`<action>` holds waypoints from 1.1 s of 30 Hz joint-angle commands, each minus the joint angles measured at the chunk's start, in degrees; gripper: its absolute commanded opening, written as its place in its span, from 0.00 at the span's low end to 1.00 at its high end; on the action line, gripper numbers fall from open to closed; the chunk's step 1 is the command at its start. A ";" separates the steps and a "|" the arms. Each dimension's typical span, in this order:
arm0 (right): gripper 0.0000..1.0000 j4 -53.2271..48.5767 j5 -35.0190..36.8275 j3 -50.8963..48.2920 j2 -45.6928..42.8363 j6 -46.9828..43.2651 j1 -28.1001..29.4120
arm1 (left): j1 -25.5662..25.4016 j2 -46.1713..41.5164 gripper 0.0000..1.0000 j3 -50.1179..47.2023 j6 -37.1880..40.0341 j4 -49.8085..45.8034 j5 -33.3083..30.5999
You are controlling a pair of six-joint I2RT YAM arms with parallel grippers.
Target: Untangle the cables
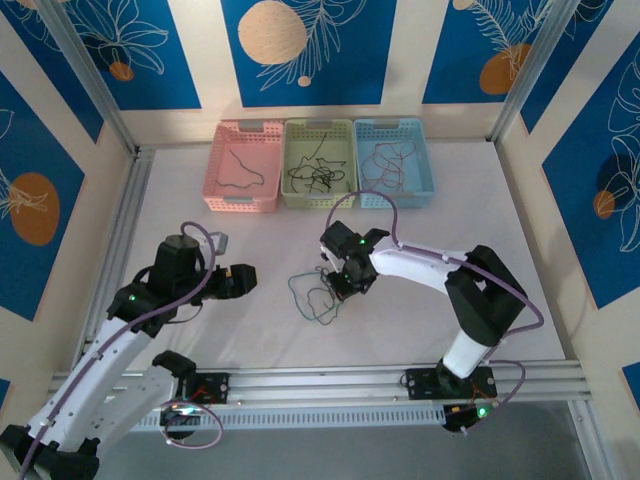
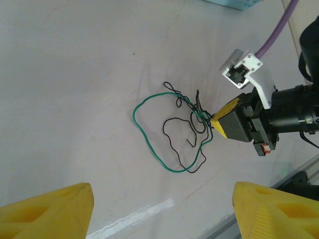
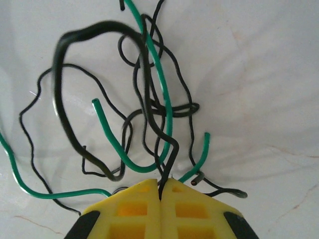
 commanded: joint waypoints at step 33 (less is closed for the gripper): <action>0.00 14.44 -26.10 -13.35 -19.64 3.57 -18.25 | -11.72 41.19 0.75 -4.06 6.23 46.63 0.50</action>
